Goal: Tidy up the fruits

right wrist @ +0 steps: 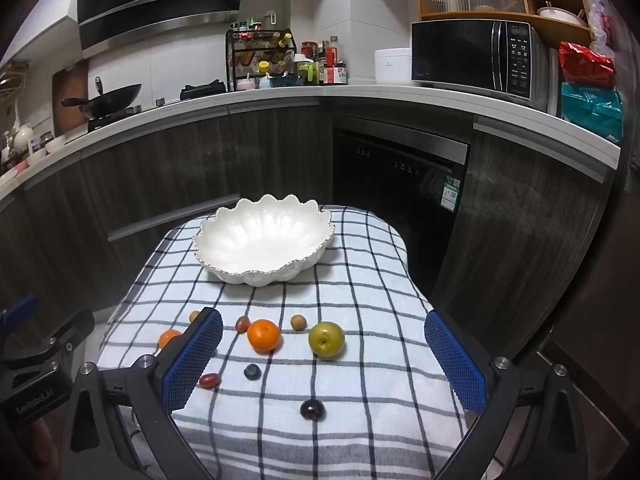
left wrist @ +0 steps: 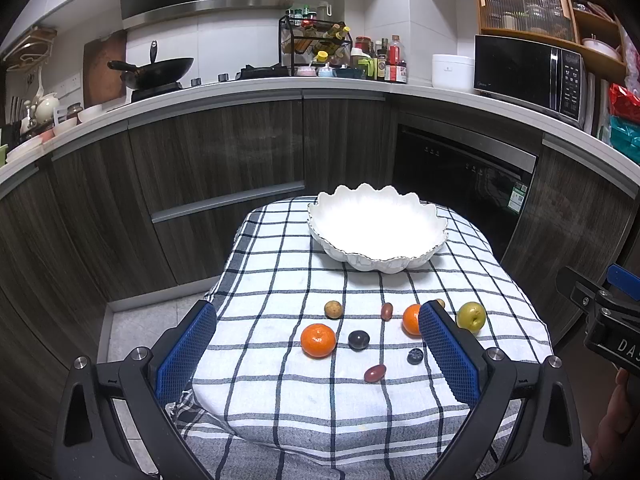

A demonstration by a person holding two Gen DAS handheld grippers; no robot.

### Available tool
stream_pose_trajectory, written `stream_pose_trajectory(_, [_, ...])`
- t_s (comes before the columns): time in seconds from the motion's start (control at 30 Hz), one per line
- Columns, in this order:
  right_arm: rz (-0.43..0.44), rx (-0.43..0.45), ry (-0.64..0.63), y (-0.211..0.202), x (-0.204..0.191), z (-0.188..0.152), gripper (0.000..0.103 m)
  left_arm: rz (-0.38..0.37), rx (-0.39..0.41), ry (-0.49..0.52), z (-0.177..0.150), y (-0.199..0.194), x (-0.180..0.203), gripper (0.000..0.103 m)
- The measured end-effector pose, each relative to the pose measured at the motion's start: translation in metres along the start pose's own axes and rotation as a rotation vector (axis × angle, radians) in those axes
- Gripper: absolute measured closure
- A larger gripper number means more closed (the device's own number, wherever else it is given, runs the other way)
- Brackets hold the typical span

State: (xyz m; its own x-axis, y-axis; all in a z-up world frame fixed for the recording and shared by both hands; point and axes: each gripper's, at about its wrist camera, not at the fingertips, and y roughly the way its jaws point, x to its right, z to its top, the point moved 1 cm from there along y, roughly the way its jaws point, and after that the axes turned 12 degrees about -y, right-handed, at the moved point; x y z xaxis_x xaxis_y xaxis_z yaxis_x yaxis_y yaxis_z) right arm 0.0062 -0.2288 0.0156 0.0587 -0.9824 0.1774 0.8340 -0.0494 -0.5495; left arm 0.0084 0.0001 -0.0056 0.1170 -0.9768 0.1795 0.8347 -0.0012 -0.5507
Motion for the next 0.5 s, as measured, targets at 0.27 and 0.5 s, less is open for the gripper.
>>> stream_pose_trajectory(0.27, [0.001,0.001,-0.001,0.0001,0.0002,-0.0002,0.0,0.002,0.003,-0.002,0.0009,-0.001,0.0,0.0])
stream_pose_trajectory(0.5, [0.0,0.0,0.0,-0.0002,0.0002,-0.0001,0.0,0.0,0.001,0.0,0.0001,0.0,-0.0001,0.0])
